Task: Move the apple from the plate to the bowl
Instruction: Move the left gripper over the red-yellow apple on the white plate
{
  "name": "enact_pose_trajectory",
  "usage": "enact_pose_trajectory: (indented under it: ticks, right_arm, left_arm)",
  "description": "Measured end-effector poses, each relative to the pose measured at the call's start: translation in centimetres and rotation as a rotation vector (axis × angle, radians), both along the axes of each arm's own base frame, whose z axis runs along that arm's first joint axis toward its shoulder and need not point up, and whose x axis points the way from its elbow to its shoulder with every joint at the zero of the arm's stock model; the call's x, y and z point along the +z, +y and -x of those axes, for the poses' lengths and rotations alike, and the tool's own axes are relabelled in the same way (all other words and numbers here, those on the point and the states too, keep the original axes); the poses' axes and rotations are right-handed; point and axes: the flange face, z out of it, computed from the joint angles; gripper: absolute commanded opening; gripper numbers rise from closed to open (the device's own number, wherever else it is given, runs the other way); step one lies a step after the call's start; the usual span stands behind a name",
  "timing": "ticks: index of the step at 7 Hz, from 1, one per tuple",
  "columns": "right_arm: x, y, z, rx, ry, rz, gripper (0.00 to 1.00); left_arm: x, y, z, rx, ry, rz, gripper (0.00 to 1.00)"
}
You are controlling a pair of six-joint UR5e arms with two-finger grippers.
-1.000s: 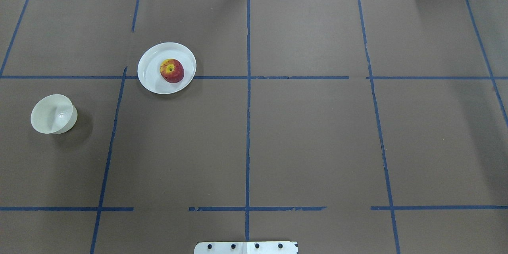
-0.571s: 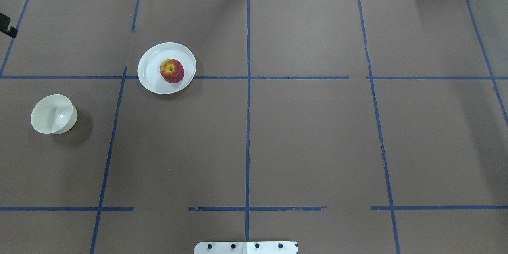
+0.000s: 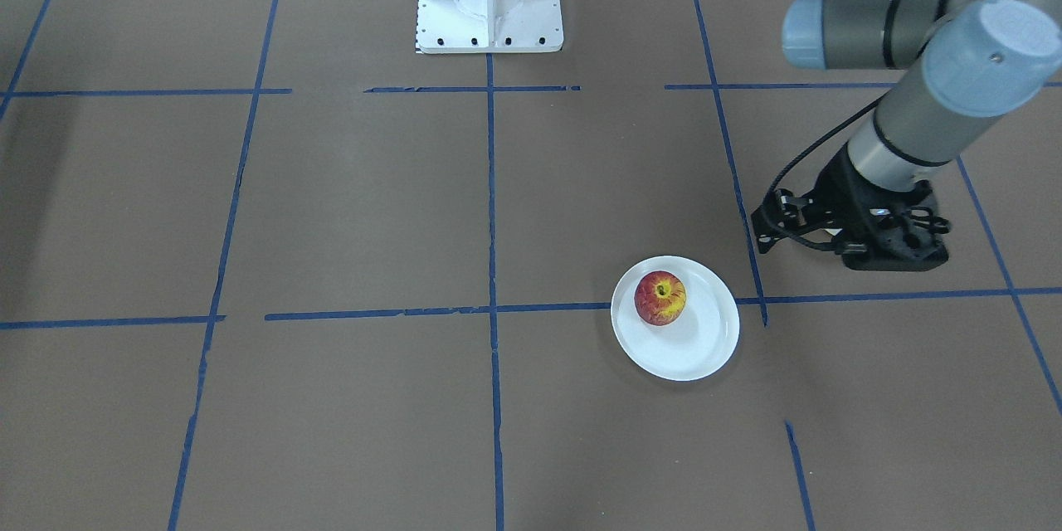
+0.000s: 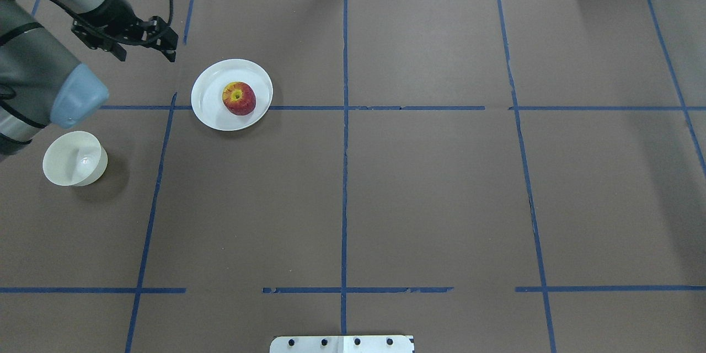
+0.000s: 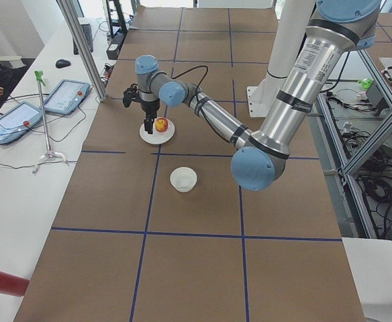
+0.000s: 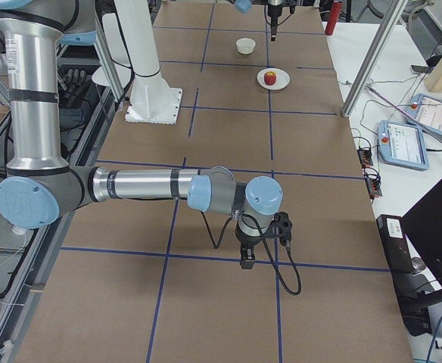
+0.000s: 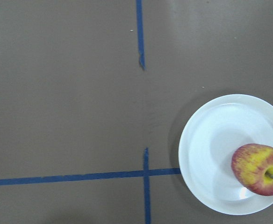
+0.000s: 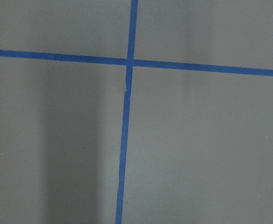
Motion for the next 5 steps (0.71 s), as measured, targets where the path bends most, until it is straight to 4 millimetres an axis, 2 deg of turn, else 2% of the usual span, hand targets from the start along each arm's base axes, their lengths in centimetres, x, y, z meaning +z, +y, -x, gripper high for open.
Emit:
enact_pose_trajectory:
  ticks: [1,2,4,5]
  right_arm:
    - [0.0,0.0,0.0,0.0,0.0,0.0,1.0]
    - [0.0,0.0,0.0,0.0,0.0,0.0,1.0]
    - [0.0,0.0,0.0,0.0,0.0,0.0,1.0]
    - [0.0,0.0,0.0,0.0,0.0,0.0,1.0]
  left_arm:
    - [-1.4,-0.6,-3.5,0.008,-0.004,0.027,1.0]
    - [-1.8,-0.9,-6.9,0.014,-0.019,0.043,1.0]
    - [-0.2,-1.1,-11.4,0.008,-0.032,0.044,1.0]
    - [0.5,-0.9,-12.8,0.009,-0.029,0.047,1.0]
